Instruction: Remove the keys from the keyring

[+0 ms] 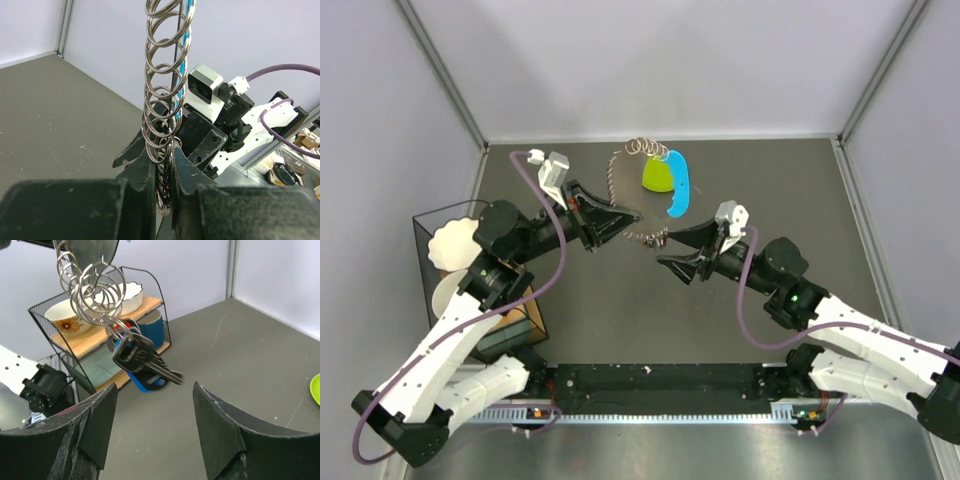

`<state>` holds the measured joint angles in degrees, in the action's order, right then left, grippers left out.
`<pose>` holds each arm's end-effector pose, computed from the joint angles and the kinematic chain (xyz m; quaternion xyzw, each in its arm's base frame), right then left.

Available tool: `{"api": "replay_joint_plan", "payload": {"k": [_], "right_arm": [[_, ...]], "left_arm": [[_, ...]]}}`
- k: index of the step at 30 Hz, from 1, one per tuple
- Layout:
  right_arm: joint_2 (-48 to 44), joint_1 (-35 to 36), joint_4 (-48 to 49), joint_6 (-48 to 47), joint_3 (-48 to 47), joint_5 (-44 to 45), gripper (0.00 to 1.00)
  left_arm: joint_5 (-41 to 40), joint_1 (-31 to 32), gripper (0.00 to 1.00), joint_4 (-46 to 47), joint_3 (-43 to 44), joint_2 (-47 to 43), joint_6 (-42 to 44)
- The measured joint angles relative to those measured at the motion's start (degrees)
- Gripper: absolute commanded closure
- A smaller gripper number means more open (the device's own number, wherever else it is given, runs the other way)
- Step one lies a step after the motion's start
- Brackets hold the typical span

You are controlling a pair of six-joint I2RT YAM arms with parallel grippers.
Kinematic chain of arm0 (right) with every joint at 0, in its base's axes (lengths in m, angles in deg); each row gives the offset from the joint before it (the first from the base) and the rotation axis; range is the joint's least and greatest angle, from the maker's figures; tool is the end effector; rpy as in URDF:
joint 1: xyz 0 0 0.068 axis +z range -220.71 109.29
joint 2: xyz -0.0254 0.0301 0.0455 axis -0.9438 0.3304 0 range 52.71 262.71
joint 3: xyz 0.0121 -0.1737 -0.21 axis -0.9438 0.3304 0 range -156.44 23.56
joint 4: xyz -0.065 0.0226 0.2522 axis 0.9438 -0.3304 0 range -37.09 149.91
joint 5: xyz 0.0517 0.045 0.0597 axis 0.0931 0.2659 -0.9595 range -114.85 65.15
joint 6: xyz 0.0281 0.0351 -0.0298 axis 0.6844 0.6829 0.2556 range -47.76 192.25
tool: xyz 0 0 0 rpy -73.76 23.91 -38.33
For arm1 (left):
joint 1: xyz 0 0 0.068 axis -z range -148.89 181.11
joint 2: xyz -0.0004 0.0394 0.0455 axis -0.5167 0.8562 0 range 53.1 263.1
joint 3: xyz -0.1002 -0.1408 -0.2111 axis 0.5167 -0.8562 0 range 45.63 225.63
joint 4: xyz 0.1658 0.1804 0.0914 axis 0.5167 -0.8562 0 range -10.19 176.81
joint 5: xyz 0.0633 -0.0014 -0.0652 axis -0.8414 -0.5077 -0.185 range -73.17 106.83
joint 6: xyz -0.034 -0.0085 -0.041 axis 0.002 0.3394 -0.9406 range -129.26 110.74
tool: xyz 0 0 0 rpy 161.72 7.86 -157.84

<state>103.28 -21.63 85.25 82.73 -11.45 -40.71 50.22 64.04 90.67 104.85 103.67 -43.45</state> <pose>0.1309 0.1659 0.3278 -0.3104 0.5674 0.4533 0.6134 0.1462 -0.1180 0.4361 0.2175 0.6019 -0.5627 0.5232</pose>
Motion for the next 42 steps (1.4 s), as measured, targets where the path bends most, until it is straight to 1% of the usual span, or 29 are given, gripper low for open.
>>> {"api": "replay_joint_plan", "payload": {"k": [5,7,9,10,12,14,18,23,24,27,31,32,33,34,37,42], "right_arm": [[1.38,1.6,1.88,-0.94,-1.14,1.64,0.35],[1.57,1.95,2.38,-1.2,-1.14,2.21,0.36],[1.79,2.47,2.56,-1.6,-1.14,3.21,0.42],[1.92,2.8,2.58,-1.92,-1.14,3.87,0.49],[2.23,3.34,2.56,-2.45,-1.18,5.11,0.53],[2.6,3.72,2.51,-2.97,-1.49,5.99,0.55],[2.73,4.17,2.49,-3.82,-1.57,7.3,0.64],[2.71,4.57,2.51,-4.48,-1.57,8.81,0.62],[2.71,4.57,2.51,-4.5,-1.57,9.11,0.6],[2.71,4.76,2.54,-4.7,-1.57,9.77,0.56],[2.73,4.81,2.6,-4.96,-1.57,10.05,0.53],[2.73,4.81,2.64,-4.98,-1.57,10.03,0.54],[2.73,4.81,2.75,-4.98,-1.57,10.03,0.59],[2.73,4.81,2.91,-5.01,-1.57,10.03,0.62],[2.73,4.81,3.21,-5.22,-1.55,10.01,0.62],[2.73,4.81,4.0,-5.38,-1.49,9.55,0.53]], "left_arm": [[-0.33,0.0,1.0,0.94,-0.52,-0.68,-0.66],[-0.46,0.0,1.0,0.96,-0.79,-0.7,-0.74],[-0.5,0.0,1.0,0.94,-0.9,-0.7,-0.87],[-0.5,0.0,1.0,0.96,-0.94,-0.7,-0.96],[-0.52,0.0,1.0,0.98,-0.94,-0.7,-1.16],[-0.59,0.0,1.0,0.98,-0.96,-0.7,-1.27],[-1.18,0.0,1.0,0.96,-1.09,-0.72,-1.22],[-1.75,0.0,1.0,0.9,-1.38,-0.98,-0.98],[-1.79,0.0,1.0,0.9,-1.38,-0.98,-0.94],[-1.88,0.0,1.0,0.9,-1.4,-0.98,-0.83],[-2.21,0.0,1.0,0.9,-1.4,-0.98,-0.83],[-2.29,0.0,1.0,0.9,-1.4,-0.98,-0.83],[-2.4,0.0,1.0,0.9,-1.42,-0.98,-0.83],[-2.43,0.0,1.0,0.9,-1.42,-0.98,-0.81],[-2.64,0.0,1.0,0.87,-1.42,-0.98,-0.59],[-2.82,0.0,1.0,0.85,-1.42,-0.98,-0.42]]}}
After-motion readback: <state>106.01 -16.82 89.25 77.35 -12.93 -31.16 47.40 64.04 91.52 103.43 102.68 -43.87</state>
